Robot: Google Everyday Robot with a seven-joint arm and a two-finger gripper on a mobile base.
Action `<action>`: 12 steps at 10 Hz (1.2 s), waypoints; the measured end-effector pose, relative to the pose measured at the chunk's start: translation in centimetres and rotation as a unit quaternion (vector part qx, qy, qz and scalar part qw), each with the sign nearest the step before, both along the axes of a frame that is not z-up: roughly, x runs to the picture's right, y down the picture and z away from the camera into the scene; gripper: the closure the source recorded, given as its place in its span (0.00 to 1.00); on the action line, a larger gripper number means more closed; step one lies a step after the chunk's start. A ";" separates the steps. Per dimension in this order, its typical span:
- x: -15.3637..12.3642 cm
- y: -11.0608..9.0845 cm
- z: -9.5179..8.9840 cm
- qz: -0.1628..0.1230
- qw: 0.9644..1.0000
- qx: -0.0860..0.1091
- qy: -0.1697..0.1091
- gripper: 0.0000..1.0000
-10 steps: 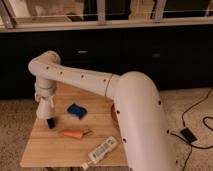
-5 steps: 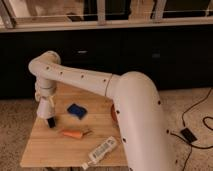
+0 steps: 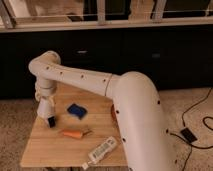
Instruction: Place the ceramic cup over the eraser
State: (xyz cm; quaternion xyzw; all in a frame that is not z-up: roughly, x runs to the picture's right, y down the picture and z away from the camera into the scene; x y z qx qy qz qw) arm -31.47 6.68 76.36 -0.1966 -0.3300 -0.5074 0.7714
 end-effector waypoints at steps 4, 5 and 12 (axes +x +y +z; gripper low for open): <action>-0.4 1.1 -0.2 -0.073 0.997 -0.017 -0.007 0.88; -0.1 1.2 -0.2 -0.082 0.996 -0.021 -0.002 0.88; 0.2 1.8 -1.0 -0.097 0.995 -0.031 -0.013 0.28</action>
